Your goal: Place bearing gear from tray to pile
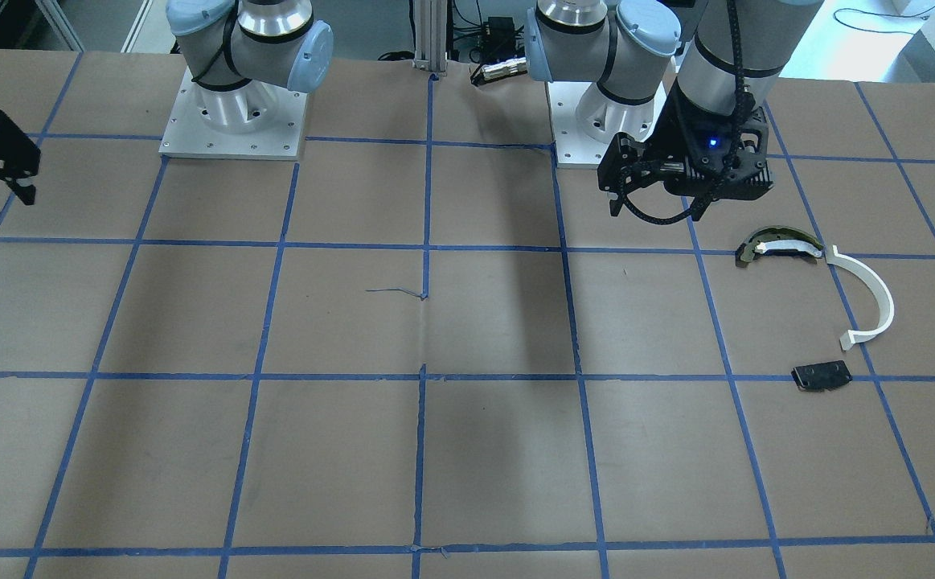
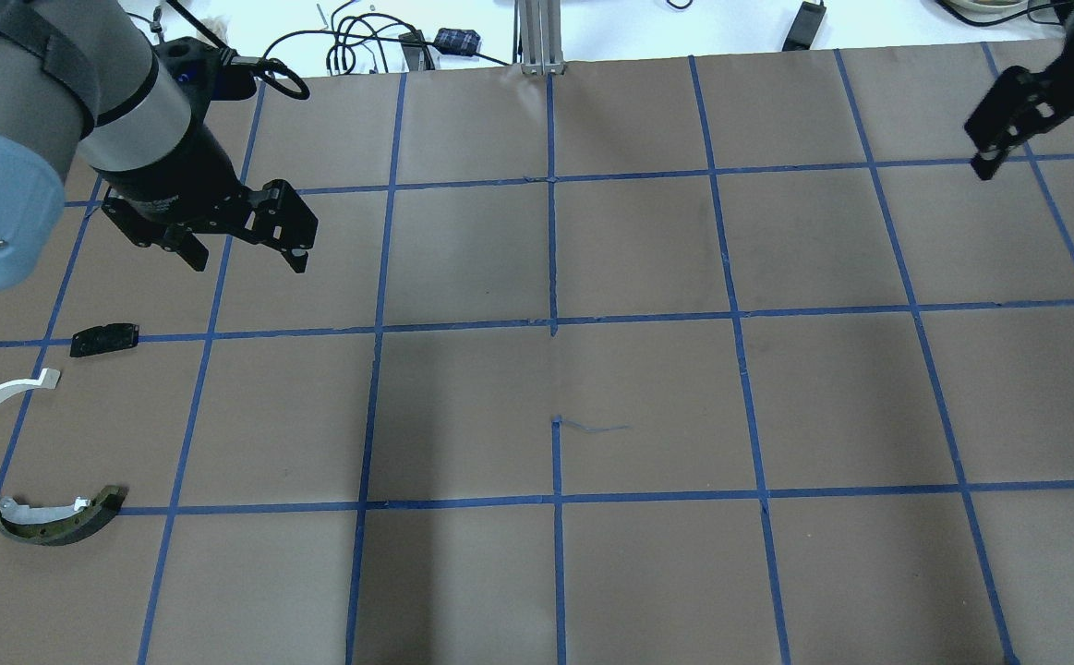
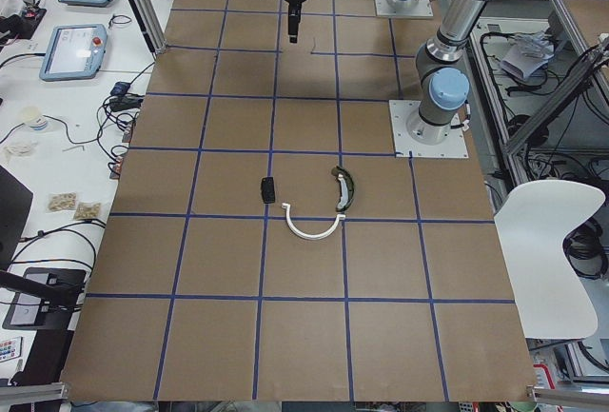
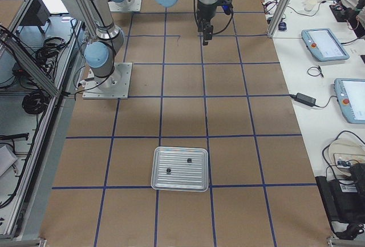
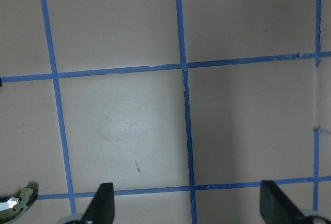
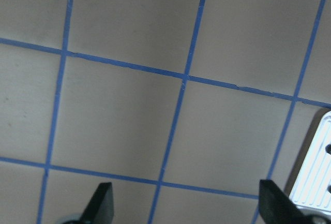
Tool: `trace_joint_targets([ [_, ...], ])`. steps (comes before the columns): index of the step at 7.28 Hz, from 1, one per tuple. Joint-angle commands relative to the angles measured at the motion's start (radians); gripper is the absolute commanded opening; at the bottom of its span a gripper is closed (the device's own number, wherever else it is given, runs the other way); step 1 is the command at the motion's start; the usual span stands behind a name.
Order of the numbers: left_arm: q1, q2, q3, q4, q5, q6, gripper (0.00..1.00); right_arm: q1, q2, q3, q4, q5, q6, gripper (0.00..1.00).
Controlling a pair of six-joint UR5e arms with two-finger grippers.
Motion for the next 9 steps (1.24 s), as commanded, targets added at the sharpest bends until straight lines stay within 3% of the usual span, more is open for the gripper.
trace_joint_targets([
  [1,0.001,0.0,0.001,0.002,-0.002,-0.001,1.0,-0.255,0.026,0.038,-0.031,0.0,-0.396,0.98],
  [3,0.001,-0.003,0.001,0.002,-0.002,0.0,1.0,-0.443,0.067,0.177,-0.269,-0.01,-0.665,0.98],
  [5,0.002,0.0,0.001,0.002,0.0,0.0,1.0,-0.602,0.182,0.358,-0.678,-0.009,-0.878,0.93],
  [6,0.002,0.0,0.001,0.002,0.0,0.0,1.0,-0.688,0.247,0.377,-0.734,0.011,-0.954,0.92],
  [7,0.002,-0.001,0.001,0.002,0.0,0.0,1.0,-0.735,0.339,0.344,-0.736,0.134,-1.046,0.92],
  [9,0.002,0.005,0.001,0.002,0.0,-0.001,1.0,-0.76,0.441,0.28,-0.742,0.172,-1.16,0.92],
])
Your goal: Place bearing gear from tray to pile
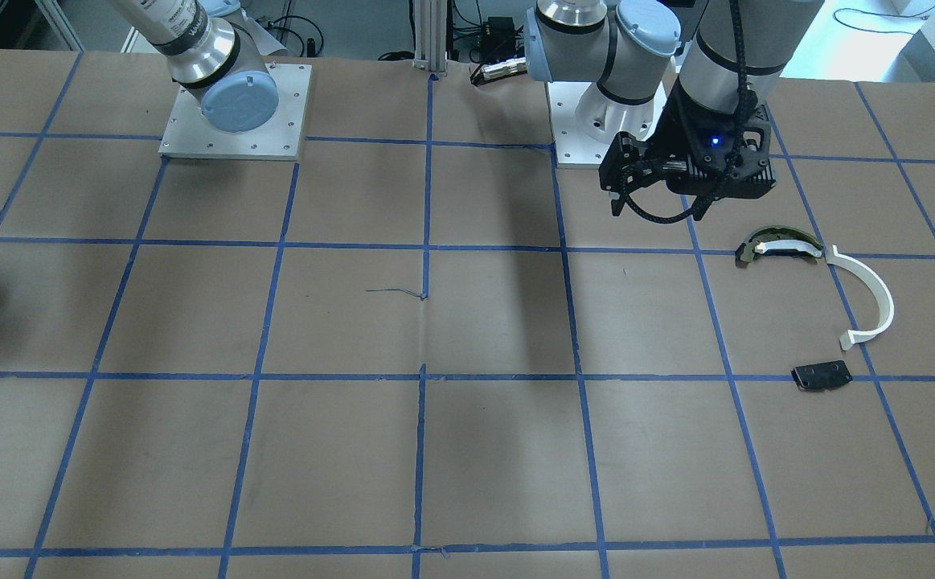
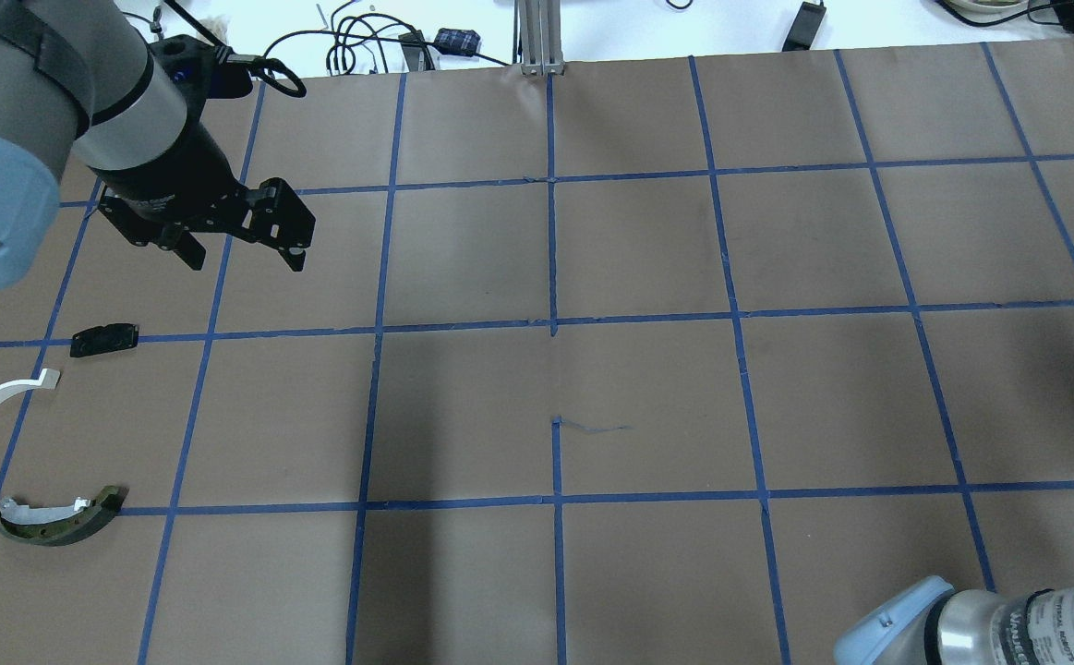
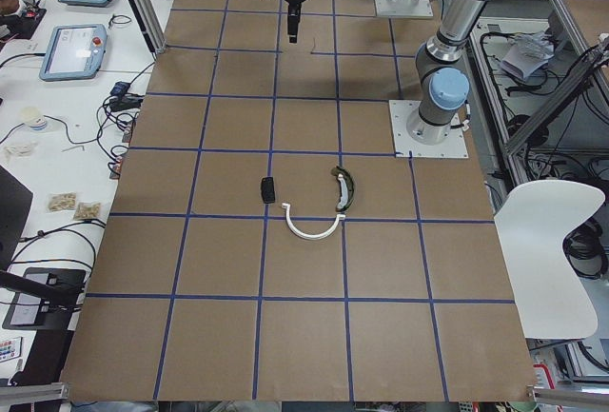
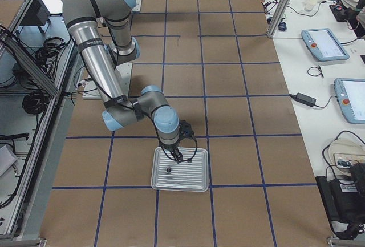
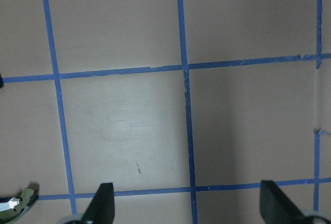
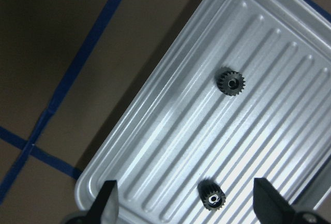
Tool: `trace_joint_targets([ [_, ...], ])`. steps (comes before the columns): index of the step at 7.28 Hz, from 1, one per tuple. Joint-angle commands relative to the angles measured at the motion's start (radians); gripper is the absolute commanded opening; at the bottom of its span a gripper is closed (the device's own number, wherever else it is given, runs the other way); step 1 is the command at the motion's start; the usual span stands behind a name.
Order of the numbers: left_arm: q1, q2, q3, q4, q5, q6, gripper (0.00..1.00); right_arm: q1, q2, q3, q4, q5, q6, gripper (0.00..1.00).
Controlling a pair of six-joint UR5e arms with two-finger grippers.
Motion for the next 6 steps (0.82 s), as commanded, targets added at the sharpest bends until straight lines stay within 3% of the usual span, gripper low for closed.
trace_joint_targets([
  [1,0.0,0.001,0.0,0.001,0.0,0.001,1.0,-0.023,0.097,-0.034,-0.025,0.02,-0.11,0.87],
  [6,0.002,0.001,0.0,-0.001,0.0,0.001,1.0,-0.061,0.112,-0.026,-0.031,0.031,-0.101,0.79],
])
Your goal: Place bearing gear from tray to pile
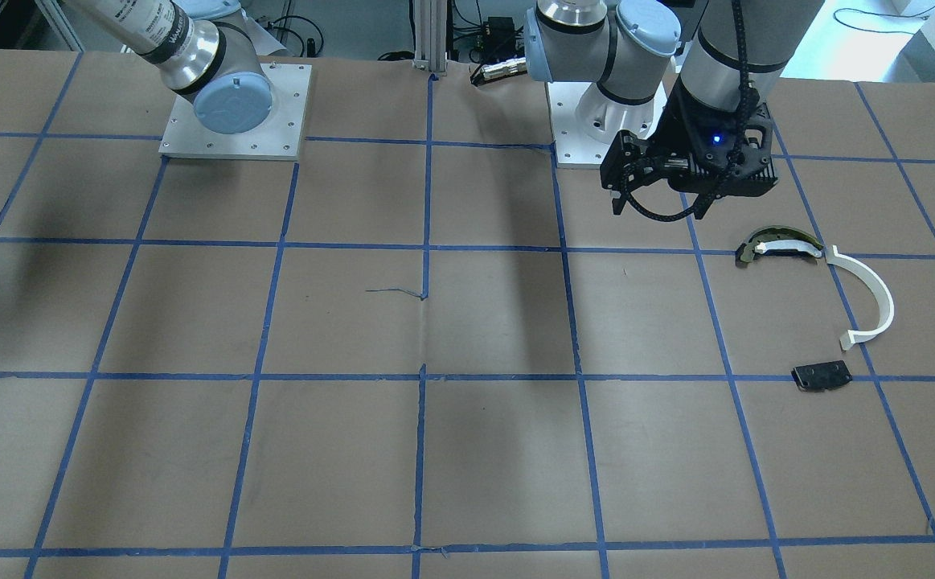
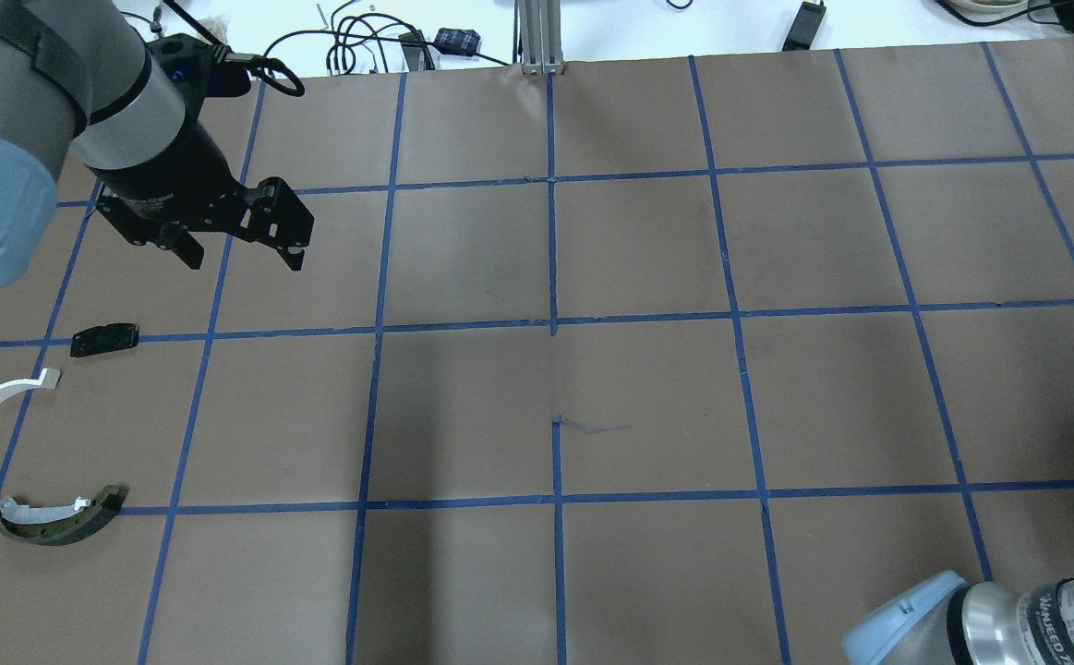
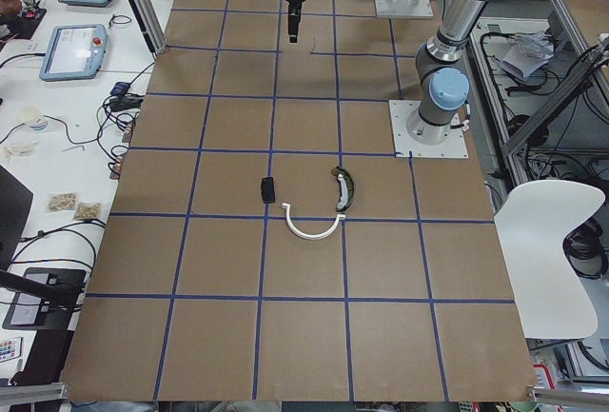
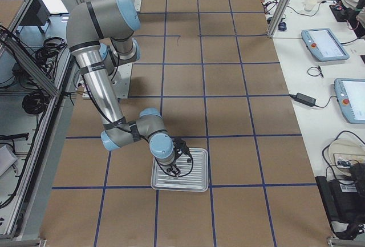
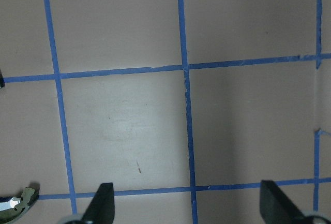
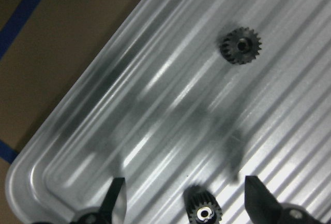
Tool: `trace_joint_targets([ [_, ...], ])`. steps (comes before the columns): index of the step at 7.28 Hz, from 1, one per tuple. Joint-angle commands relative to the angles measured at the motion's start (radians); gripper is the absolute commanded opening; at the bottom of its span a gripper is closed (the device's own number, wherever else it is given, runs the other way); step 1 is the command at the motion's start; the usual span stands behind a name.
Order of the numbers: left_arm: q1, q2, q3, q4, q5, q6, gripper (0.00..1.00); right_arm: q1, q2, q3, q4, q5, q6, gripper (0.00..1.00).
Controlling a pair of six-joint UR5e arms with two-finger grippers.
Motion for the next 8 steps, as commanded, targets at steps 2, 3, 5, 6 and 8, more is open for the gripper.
trace_joint_targets([
  [2,0.002,0.003,0.0,-0.002,0.001,0.0,1.0,-0.016,0.007,-0.004,0.0,0.006,0.008,0.73],
  [3,0.005,0.0,-0.002,-0.002,-0.001,0.002,1.0,-0.022,0.01,-0.006,0.0,0.008,0.019,0.7],
  [5,0.014,-0.001,-0.002,-0.002,-0.001,0.002,1.0,-0.027,0.008,-0.001,0.0,0.011,0.028,0.62],
  [6,0.014,-0.006,-0.002,0.0,-0.001,0.002,1.0,-0.027,0.008,0.001,0.0,0.011,0.033,0.54],
  [8,0.014,-0.005,-0.002,0.0,-0.001,0.002,1.0,-0.027,0.008,-0.007,-0.002,-0.008,0.03,0.05],
])
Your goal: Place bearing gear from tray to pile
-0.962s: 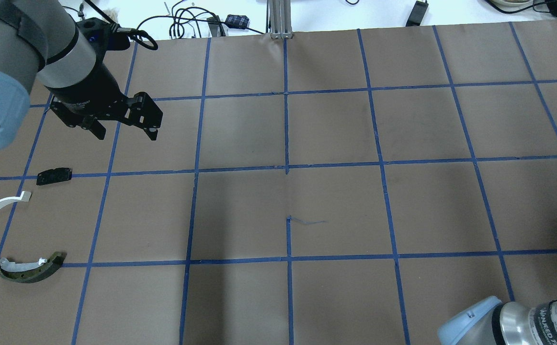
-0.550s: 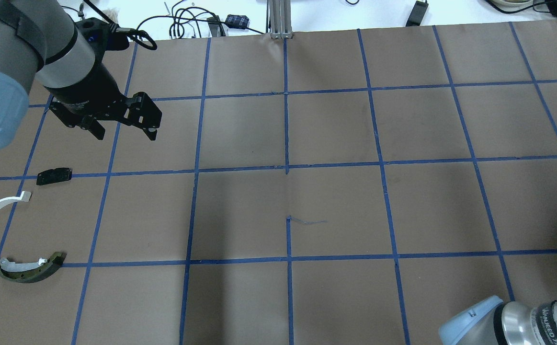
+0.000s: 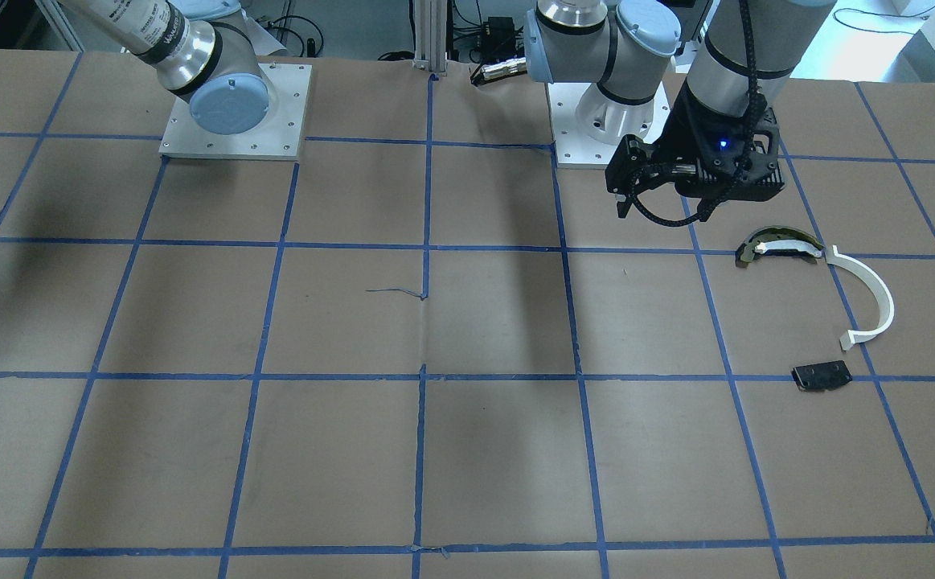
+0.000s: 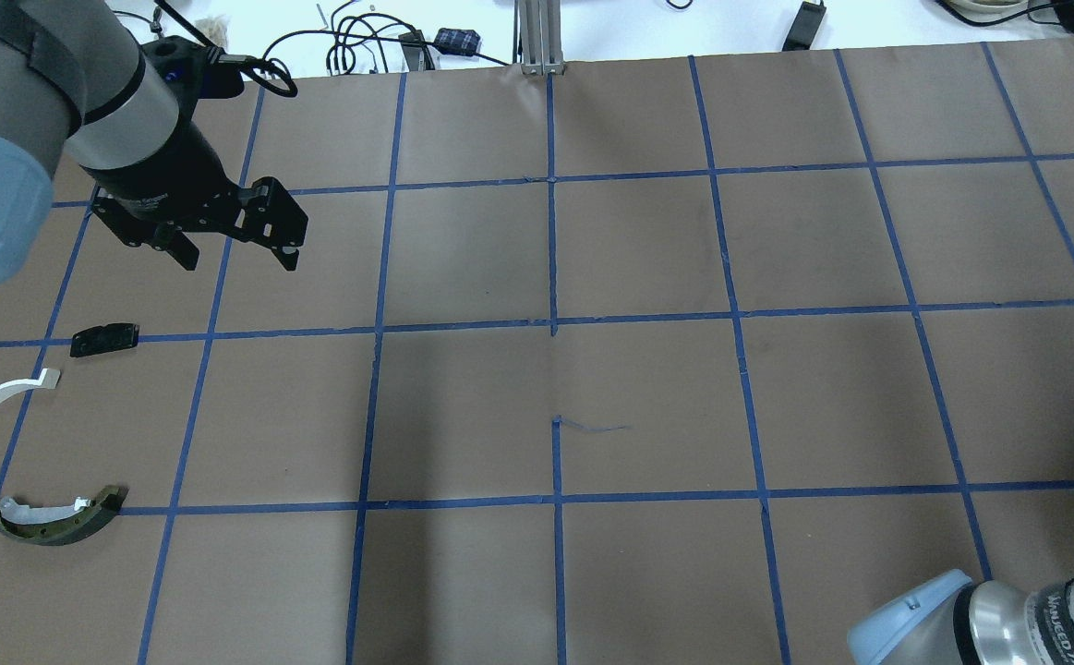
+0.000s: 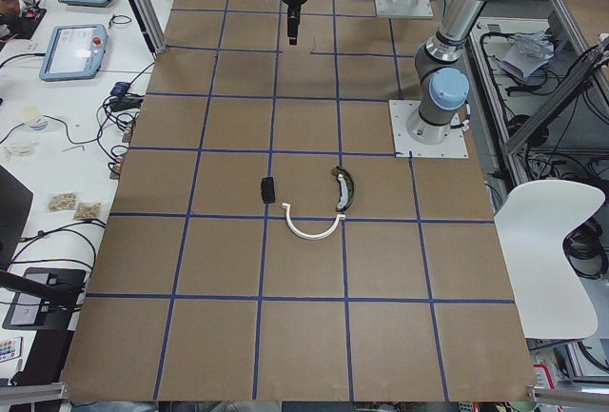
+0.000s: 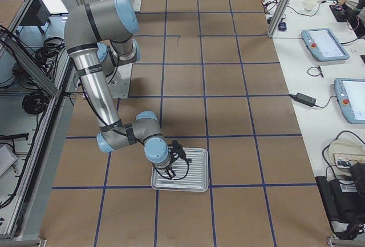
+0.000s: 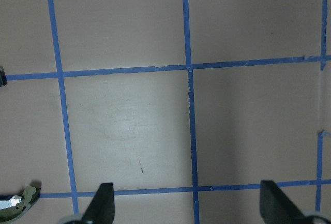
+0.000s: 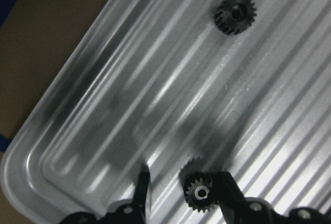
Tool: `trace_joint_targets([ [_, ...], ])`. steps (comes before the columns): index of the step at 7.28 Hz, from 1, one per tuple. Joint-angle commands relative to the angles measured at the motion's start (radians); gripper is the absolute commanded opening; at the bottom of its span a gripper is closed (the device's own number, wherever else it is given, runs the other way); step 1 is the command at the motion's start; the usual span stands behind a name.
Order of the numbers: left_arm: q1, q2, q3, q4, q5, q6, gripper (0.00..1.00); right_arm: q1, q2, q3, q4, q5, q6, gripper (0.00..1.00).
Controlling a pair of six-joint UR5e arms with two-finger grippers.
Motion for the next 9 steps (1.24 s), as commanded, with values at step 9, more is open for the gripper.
trace_joint_targets([
  [9,0.002,0.003,-0.002,-0.001,0.001,0.0,1.0,0.171,-0.233,-0.002,0.106,-0.22,0.194,0.0],
])
